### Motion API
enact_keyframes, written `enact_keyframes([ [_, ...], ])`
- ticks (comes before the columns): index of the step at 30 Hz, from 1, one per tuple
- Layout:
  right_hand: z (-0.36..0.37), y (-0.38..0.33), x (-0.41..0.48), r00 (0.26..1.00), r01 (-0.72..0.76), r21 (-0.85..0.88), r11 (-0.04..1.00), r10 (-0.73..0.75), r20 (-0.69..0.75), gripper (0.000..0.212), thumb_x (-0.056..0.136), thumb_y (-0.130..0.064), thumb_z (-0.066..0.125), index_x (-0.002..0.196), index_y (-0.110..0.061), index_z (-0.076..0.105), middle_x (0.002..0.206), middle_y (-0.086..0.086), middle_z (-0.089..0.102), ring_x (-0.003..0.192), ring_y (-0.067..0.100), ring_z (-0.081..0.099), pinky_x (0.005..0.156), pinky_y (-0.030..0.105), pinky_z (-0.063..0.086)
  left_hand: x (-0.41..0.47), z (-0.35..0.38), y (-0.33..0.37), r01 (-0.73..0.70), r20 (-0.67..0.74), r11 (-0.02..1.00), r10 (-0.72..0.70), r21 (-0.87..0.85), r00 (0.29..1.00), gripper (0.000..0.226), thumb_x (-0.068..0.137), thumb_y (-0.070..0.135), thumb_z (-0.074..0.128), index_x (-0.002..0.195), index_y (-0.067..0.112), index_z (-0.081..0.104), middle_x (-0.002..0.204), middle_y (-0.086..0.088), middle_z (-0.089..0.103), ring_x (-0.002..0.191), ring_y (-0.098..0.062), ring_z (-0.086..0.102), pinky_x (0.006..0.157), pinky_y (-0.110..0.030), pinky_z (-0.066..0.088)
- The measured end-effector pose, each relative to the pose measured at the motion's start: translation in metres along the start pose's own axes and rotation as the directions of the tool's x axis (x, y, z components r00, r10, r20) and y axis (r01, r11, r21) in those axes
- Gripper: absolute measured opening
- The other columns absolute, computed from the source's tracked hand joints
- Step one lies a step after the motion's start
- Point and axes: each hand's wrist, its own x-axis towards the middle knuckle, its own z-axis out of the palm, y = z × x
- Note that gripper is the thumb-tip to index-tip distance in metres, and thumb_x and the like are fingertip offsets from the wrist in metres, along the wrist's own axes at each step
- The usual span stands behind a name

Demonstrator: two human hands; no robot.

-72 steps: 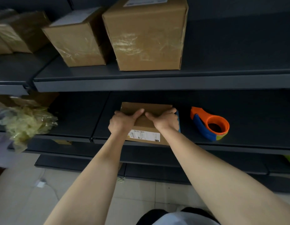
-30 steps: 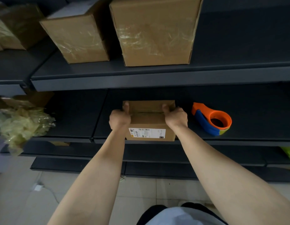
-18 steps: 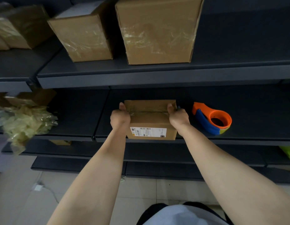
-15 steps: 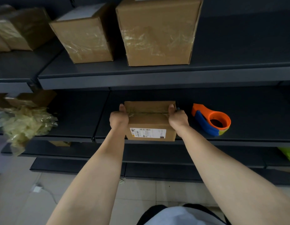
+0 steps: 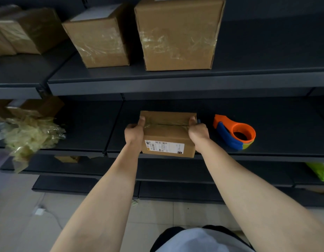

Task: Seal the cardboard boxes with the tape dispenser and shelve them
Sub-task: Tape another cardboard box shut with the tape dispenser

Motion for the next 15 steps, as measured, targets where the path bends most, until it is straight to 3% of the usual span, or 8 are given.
enact_keyframes([
  [3, -0.001, 0.006, -0.004, 0.998, 0.05, -0.014, 0.999, -0.05, 0.047, 0.058, 0.094, -0.057, 0.042, 0.128, -0.01, 0.046, 0.08, 0.002, 0.053, 0.072, 0.014, 0.055, 0.059, 0.028, 0.043, -0.002, -0.001, -0.004, -0.029, 0.036, 1.0, 0.029, 0.009, 0.999, 0.054, 0.073, 0.05, 0.075, 0.106, 0.018, 0.047, 0.098, -0.005, 0.064, 0.085, -0.024, 0.066, 0.079, -0.039, 0.055],
  [6, -0.001, 0.015, -0.006, 0.988, 0.126, -0.026, 0.992, -0.123, 0.092, 0.059, 0.091, -0.057, 0.051, 0.128, -0.012, 0.046, 0.084, -0.002, 0.052, 0.074, 0.015, 0.055, 0.069, 0.033, 0.049, -0.003, -0.001, -0.004, -0.099, 0.019, 0.994, 0.098, 0.055, 0.995, 0.052, 0.077, 0.051, 0.071, 0.108, 0.012, 0.055, 0.095, -0.006, 0.066, 0.08, -0.023, 0.067, 0.069, -0.036, 0.056],
  [11, 0.0, 0.013, -0.009, 0.994, 0.104, -0.04, 0.994, -0.102, 0.044, 0.056, 0.1, -0.052, 0.028, 0.13, -0.009, 0.047, 0.077, -0.001, 0.048, 0.064, 0.011, 0.047, 0.053, 0.027, 0.036, -0.002, 0.001, -0.002, -0.132, -0.004, 0.989, 0.133, 0.067, 0.991, 0.032, 0.088, 0.053, 0.056, 0.084, 0.021, 0.055, 0.087, -0.005, 0.066, 0.078, -0.023, 0.065, 0.067, -0.036, 0.055],
  [15, 0.0, 0.009, -0.01, 0.999, 0.004, 0.018, 1.0, -0.004, 0.034, 0.054, 0.1, -0.051, 0.029, 0.127, -0.008, 0.046, 0.075, 0.002, 0.048, 0.07, 0.016, 0.053, 0.065, 0.031, 0.044, -0.002, 0.002, 0.007, -0.123, 0.009, 0.99, 0.123, 0.066, 0.992, 0.04, 0.089, 0.052, 0.055, 0.102, 0.015, 0.059, 0.089, -0.003, 0.064, 0.077, -0.02, 0.062, 0.059, -0.028, 0.047],
])
